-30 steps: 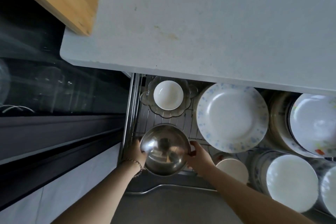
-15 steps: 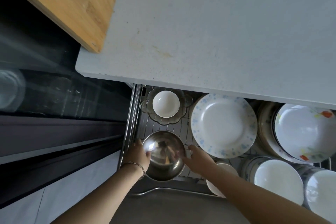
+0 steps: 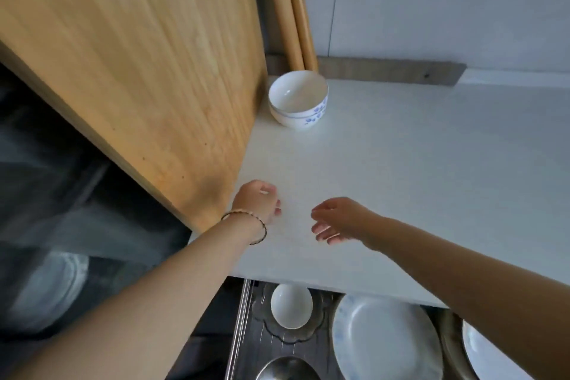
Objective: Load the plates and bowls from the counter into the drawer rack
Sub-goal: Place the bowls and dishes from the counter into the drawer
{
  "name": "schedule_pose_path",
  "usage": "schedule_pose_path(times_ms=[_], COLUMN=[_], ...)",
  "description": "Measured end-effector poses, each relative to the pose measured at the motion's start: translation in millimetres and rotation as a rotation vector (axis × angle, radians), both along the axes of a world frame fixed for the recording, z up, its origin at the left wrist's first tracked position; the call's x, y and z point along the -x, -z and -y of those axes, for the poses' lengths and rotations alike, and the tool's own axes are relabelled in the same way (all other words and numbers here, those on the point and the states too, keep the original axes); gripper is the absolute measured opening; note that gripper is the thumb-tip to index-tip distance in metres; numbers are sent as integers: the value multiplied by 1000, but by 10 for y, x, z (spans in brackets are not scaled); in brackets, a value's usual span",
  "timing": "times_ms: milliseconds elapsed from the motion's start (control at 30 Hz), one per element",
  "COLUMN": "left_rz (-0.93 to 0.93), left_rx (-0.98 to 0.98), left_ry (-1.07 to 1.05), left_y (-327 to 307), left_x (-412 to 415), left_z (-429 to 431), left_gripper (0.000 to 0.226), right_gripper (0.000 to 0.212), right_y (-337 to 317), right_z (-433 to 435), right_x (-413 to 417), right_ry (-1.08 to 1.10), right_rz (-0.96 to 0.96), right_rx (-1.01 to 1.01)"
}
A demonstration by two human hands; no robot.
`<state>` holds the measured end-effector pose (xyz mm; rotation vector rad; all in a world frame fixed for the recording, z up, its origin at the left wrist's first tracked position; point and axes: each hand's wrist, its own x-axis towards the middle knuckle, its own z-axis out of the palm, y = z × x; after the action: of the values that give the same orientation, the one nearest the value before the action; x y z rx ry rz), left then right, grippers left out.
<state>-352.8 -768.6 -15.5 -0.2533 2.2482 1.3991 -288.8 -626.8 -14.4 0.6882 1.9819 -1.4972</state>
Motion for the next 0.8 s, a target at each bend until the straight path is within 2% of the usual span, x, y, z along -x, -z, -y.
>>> schedule_pose_path(times_ms=[67, 133, 167, 267, 367, 467, 600, 700, 800], left_rz=[22, 5, 0, -34, -53, -10, 16, 15, 51], left_rx=[-22, -5, 12, 92, 113, 72, 39, 53, -44], left_ry=[-47, -35, -19, 16, 31, 29, 31, 22, -17], left_y=[32, 168, 232, 425, 601, 739, 843, 868, 818], left_x=[285, 565, 676, 892, 923, 897, 911, 937, 884], left_z=[-67, -87, -95, -121, -120, -113, -60, 4, 19], left_gripper=[23, 20, 17, 32, 37, 35, 27, 21, 29], right_gripper=[16, 20, 22, 30, 56, 66, 54, 48, 45], right_y=[-25, 12, 36, 93, 179, 316, 416, 397, 365], right_z=[-44, -83, -104, -174, -265, -284, -246, -225, -224], right_x=[369, 744, 926, 1473, 1894, 2071, 2152, 2133, 1825], right_ry=[206, 388, 457, 593, 664, 706, 796, 813, 788], right_rz=[-11, -37, -48, -92, -119, -121, -269, -340, -325], right_rx=[82, 141, 156, 142, 161, 258, 381, 332, 299])
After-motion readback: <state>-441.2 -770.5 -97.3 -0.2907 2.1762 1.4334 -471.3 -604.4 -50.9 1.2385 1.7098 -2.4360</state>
